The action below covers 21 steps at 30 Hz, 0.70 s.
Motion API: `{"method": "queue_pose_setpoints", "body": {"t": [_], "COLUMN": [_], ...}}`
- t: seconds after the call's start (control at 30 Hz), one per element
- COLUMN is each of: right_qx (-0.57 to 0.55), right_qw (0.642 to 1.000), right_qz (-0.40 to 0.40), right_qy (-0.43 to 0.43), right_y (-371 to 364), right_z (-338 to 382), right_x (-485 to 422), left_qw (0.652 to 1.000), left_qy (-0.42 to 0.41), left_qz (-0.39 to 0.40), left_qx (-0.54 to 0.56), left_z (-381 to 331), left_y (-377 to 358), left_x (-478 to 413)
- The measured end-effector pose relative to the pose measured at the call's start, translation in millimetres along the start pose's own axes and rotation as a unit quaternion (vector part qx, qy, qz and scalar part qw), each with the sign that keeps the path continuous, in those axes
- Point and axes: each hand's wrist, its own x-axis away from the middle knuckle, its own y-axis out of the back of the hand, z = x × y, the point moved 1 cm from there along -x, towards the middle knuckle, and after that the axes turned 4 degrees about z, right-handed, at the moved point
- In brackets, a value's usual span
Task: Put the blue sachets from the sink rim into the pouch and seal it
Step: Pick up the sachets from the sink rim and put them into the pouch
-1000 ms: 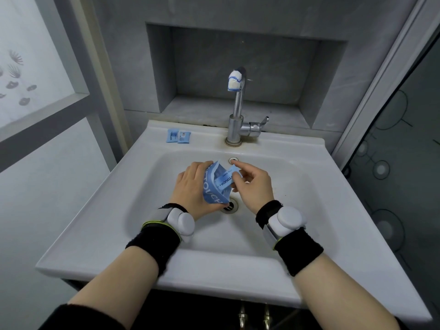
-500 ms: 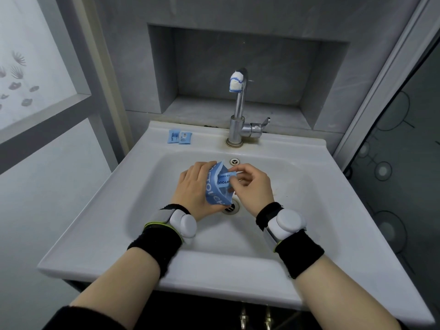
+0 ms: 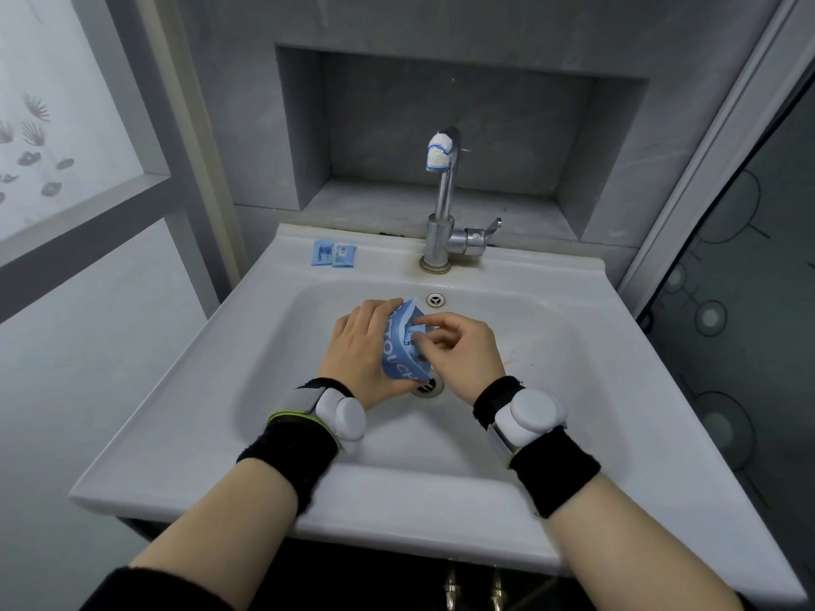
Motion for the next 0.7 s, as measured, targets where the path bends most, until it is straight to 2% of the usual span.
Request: {"method": "queue_pose_setpoints", "body": {"t": [0.7], "right_qx": [0.037], "right_qw": [0.998], "right_qz": [0.032], "right_qy": [0.032], "right_y": [-1.2], "right_z": [-1.7], "right_x": [1.1], "left_qw": [1.000], "left_qy": [-0.004], "left_qz": [-0.001], "left_qx": [0.005], "left_z": [0.9], "left_y": [-0.8], "left_x": [0.2]}}
